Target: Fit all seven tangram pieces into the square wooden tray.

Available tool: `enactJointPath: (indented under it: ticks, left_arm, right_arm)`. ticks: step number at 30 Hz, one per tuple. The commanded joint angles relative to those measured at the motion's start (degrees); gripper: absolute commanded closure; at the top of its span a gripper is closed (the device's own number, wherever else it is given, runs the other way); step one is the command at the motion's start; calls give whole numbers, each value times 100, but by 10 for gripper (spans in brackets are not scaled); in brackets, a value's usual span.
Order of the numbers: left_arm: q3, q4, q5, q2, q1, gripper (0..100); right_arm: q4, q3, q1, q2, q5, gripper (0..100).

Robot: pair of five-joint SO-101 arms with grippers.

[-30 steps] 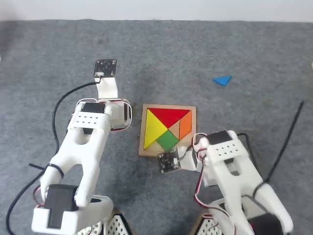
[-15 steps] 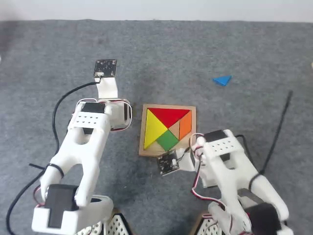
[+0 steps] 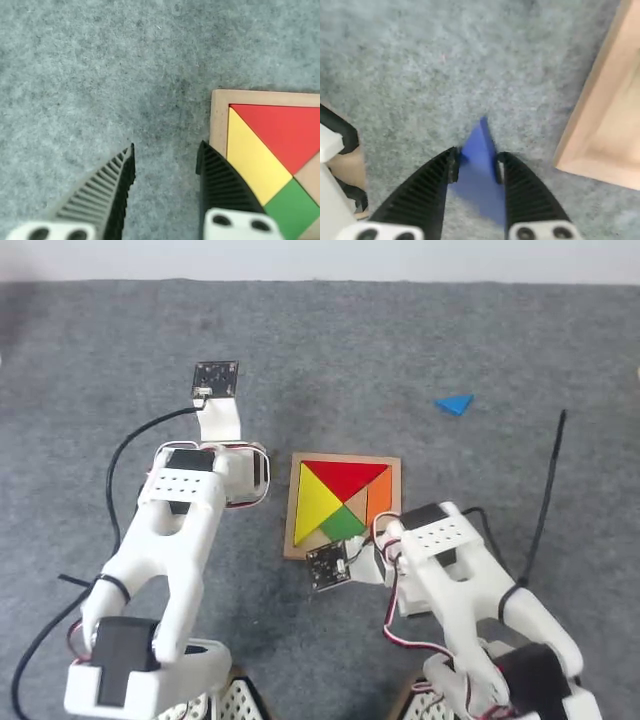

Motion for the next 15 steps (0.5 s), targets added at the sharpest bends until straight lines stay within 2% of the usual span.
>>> enactJointPath:
  ticks: [1,5,8,10,13,15]
  left_arm:
    - [-207,0,-26,-237,9,797]
    - [-207,0,-26,-237,9,797]
    - [-207,0,-26,-237,9,797]
    - [-207,0,-26,-237,0,797]
    - [-207,0,-26,-237,0,797]
    - [-207,-9,-26,-237,0,797]
  right_arm:
    - [75,0,-48,75,-53,991]
    - [321,-9,-31,-242,-53,990]
    - [655,-9,338,-936,9,978]
    - [936,-9,840,-1455,404,925]
    - [1631,9,1578,-2149,1407,807]
    - [2018,35,1903,-2510,2004,765]
